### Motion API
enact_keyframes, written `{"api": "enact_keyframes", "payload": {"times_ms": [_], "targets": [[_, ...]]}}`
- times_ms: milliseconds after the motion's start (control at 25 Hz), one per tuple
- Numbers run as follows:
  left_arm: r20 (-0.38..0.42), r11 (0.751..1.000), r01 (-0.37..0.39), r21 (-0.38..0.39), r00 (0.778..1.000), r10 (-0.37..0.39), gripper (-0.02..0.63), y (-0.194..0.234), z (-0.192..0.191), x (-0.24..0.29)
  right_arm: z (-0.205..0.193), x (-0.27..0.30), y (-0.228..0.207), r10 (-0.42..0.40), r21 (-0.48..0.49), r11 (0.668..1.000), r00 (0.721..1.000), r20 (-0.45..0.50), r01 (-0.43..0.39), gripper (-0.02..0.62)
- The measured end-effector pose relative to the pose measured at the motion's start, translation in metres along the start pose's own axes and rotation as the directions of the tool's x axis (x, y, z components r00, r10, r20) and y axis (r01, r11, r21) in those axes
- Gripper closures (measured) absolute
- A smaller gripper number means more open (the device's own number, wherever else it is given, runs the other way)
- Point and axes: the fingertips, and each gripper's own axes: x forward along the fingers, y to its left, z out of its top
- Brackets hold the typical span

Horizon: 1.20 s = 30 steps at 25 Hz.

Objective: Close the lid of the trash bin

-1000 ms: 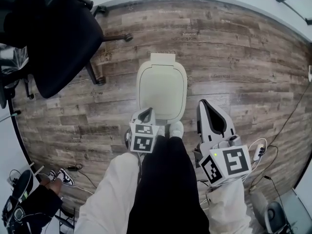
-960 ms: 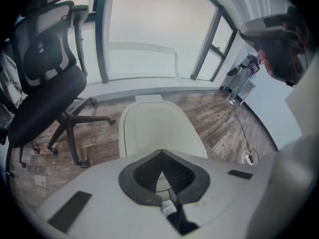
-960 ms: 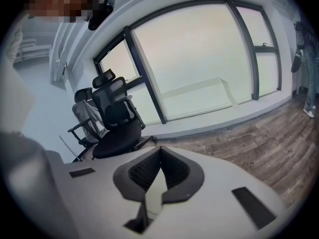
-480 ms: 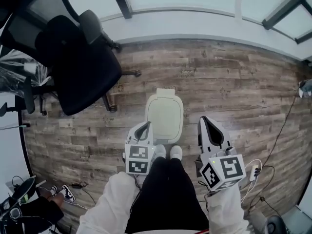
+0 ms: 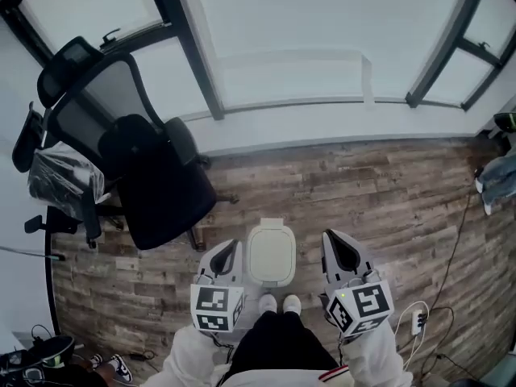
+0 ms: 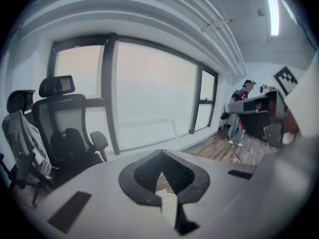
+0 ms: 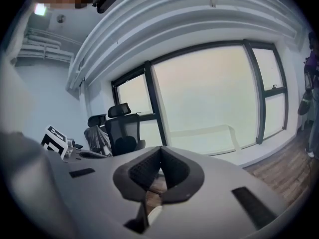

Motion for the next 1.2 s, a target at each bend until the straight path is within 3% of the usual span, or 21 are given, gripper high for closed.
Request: {"api": "enact_keyframes", "payload": {"times_ms": [200, 520, 880, 1200], "targets": [[0.132, 1.000, -0.007, 0.004, 0.991, 0.007, 0.598, -0.005, 0.087, -0.053, 0.057, -0.037, 0.025, 0.003, 0.002, 1.000, 0.999, 0.043, -0.004, 0.571], [0.242, 1.000, -0.006, 0.030, 0.970, -0.002, 0.598, -0.033, 0.155, -0.120, 0.112, -0.095, 0.041, 0.000, 0.005, 1.000, 0.995, 0.098, -0.001, 0.572], [0.307, 0.999, -0.018, 0.039, 0.952, 0.005, 0.598, -0.041, 0.192, -0.148, 0.150, -0.107, 0.062, 0.031, -0.045, 0.999, 0.984, 0.174, -0.023, 0.572], [0.311, 1.000, -0.011, 0.028, 0.950, 0.002, 0.598, -0.039, 0.190, -0.157, 0.153, -0.105, 0.078, 0.063, -0.062, 0.997, 0.982, 0.177, -0.053, 0.572]]}}
